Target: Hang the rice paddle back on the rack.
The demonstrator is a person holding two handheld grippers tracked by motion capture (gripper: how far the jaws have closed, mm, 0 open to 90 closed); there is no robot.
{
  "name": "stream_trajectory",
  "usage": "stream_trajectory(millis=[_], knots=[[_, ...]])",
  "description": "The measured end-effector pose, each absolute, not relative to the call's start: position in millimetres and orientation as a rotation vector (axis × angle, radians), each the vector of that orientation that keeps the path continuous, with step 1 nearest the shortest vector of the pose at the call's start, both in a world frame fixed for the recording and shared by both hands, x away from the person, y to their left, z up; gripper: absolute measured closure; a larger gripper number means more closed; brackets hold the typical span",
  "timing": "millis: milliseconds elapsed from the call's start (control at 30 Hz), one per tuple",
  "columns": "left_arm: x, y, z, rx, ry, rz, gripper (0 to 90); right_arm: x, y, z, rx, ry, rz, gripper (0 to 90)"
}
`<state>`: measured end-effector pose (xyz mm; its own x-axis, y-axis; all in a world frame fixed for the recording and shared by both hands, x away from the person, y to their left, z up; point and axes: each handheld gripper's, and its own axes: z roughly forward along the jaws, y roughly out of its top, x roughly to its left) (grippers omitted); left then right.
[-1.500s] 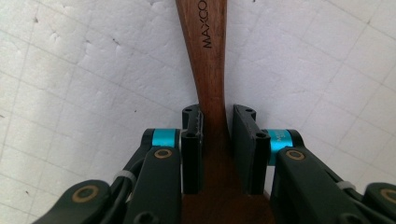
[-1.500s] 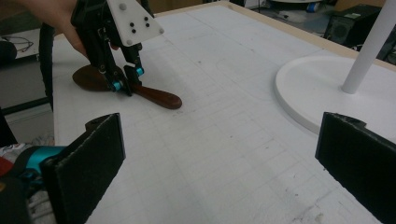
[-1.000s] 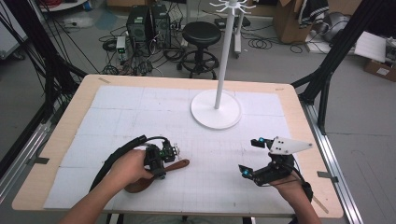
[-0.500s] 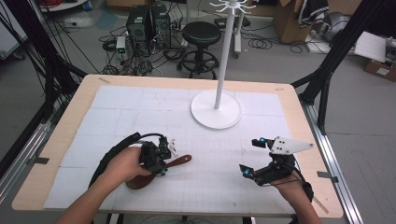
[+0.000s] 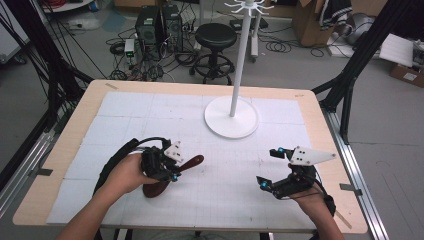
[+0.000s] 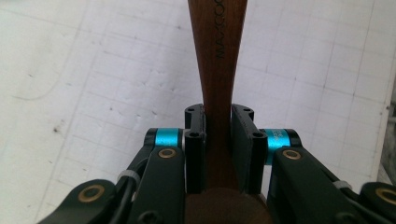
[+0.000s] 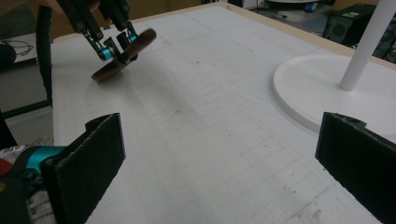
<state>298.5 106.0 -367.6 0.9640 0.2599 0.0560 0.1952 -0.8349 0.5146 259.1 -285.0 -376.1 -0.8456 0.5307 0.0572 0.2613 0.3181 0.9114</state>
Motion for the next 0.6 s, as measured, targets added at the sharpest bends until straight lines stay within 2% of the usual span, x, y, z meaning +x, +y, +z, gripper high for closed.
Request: stream_trajectory(millis=[600], knots=[[302.9,122.8,-349.2,2.383,0.282,0.124,76.5,259.3,-284.8,-376.7,0.72,2.336,1.545,0.5]])
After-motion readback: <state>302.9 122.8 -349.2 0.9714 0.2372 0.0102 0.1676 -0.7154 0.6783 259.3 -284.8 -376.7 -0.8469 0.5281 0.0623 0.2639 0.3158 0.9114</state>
